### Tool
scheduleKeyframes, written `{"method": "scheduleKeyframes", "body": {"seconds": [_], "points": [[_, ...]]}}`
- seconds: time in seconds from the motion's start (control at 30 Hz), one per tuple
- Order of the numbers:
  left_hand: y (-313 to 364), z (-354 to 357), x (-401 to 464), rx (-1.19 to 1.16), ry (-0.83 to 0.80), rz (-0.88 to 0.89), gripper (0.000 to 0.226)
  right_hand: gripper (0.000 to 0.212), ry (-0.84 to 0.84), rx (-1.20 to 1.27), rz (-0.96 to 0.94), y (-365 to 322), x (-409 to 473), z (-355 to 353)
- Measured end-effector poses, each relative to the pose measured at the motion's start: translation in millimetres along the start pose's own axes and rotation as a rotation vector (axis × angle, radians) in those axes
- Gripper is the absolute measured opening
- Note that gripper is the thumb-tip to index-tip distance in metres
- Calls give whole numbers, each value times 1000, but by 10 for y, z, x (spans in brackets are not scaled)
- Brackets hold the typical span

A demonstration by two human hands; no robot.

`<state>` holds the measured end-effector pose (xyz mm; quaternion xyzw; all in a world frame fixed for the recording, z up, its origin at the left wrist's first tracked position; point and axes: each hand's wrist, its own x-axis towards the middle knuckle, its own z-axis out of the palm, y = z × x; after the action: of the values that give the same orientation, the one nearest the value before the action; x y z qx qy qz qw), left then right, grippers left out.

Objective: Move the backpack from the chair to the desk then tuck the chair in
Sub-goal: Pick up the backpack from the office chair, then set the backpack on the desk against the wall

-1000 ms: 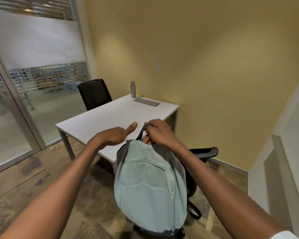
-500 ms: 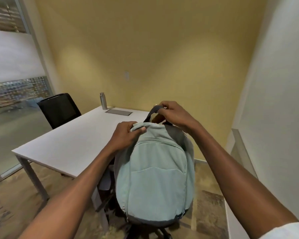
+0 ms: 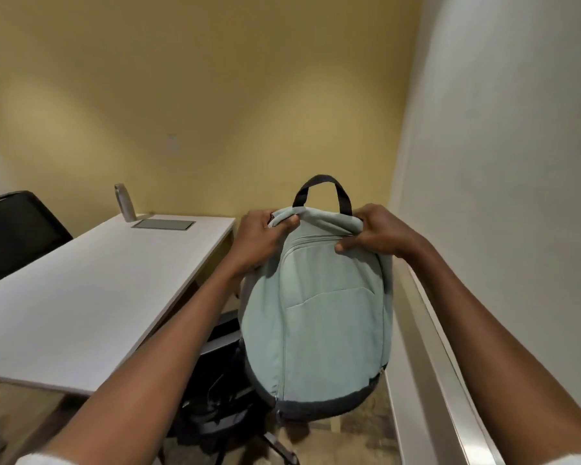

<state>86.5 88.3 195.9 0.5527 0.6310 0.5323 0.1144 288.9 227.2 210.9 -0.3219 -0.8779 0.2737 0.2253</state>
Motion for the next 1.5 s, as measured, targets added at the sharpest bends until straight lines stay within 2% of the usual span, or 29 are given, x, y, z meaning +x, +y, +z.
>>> {"method": "scheduleKeyframes", "body": {"seconds": [0.3, 0.4, 0.67, 0.97, 1.2, 1.5], "points": [[9, 551, 823, -17, -111, 21, 25, 18, 197, -154, -45, 378, 303, -599], [1, 825, 1143, -20, -135, 29, 24, 21, 228, -209, -26, 576, 471, -805], [-84, 1344, 1848, -50, -98, 12, 22, 20, 322, -269, 30, 1054, 958, -1026], [-471, 1545, 2542, -40, -20, -7, 21, 19, 431, -269, 52, 1437, 1720, -847], [-1005, 1575, 3275, -22, -59, -39, 20, 21, 382, -269, 66, 1817, 2608, -629], [-1967, 1475, 4480, -28, -47, -114, 14, 27, 269, -304, -8, 2225, 4143, -346]]}}
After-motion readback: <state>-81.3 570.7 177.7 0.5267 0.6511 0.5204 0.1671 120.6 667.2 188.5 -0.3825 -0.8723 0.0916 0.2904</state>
